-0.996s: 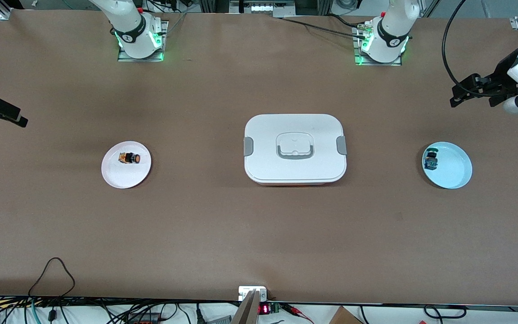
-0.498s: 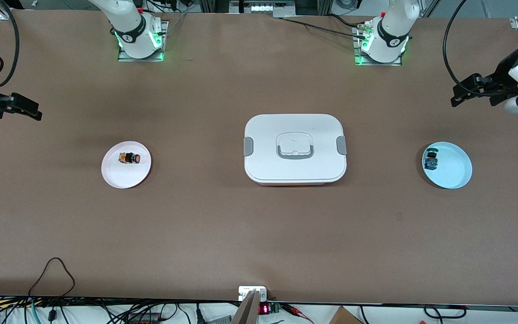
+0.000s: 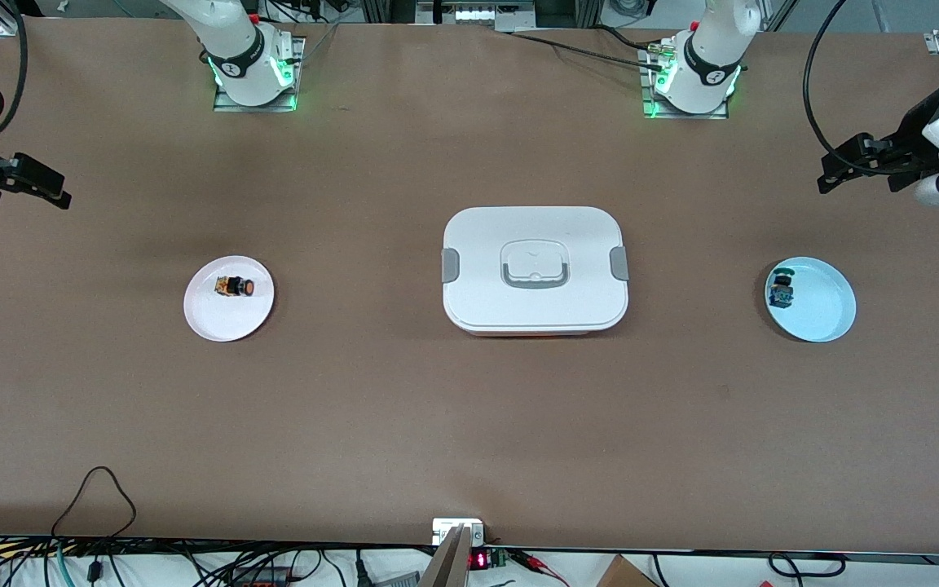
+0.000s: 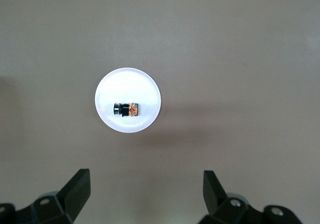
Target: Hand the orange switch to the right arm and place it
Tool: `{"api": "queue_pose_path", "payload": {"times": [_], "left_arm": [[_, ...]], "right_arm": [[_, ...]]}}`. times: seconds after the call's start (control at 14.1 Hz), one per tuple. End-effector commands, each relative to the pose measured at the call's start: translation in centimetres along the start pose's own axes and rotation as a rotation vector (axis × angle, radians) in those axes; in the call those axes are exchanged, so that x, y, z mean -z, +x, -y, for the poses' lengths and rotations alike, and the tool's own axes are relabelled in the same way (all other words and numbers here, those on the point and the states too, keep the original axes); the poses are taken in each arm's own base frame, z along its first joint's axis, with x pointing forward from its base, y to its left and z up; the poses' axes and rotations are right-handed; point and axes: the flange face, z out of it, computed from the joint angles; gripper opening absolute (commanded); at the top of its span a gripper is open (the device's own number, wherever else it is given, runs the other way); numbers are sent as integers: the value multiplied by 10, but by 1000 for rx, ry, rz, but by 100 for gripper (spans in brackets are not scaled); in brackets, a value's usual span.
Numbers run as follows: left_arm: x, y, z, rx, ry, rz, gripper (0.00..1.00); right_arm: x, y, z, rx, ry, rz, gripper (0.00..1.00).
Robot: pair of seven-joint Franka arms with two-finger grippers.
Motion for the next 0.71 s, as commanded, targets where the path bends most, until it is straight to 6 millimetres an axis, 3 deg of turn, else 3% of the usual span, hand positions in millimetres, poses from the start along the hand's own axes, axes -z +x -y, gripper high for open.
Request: {"api": "queue_pose_path", "payload": {"times": [0.0, 0.64], "left_arm": [[4, -2, -3, 4, 11, 0, 100], [1, 2, -3, 4, 10, 4, 100]], "right_arm": [[13, -5, 2, 0, 5, 1, 100], [16, -5, 4, 9, 4, 1, 100]]}}
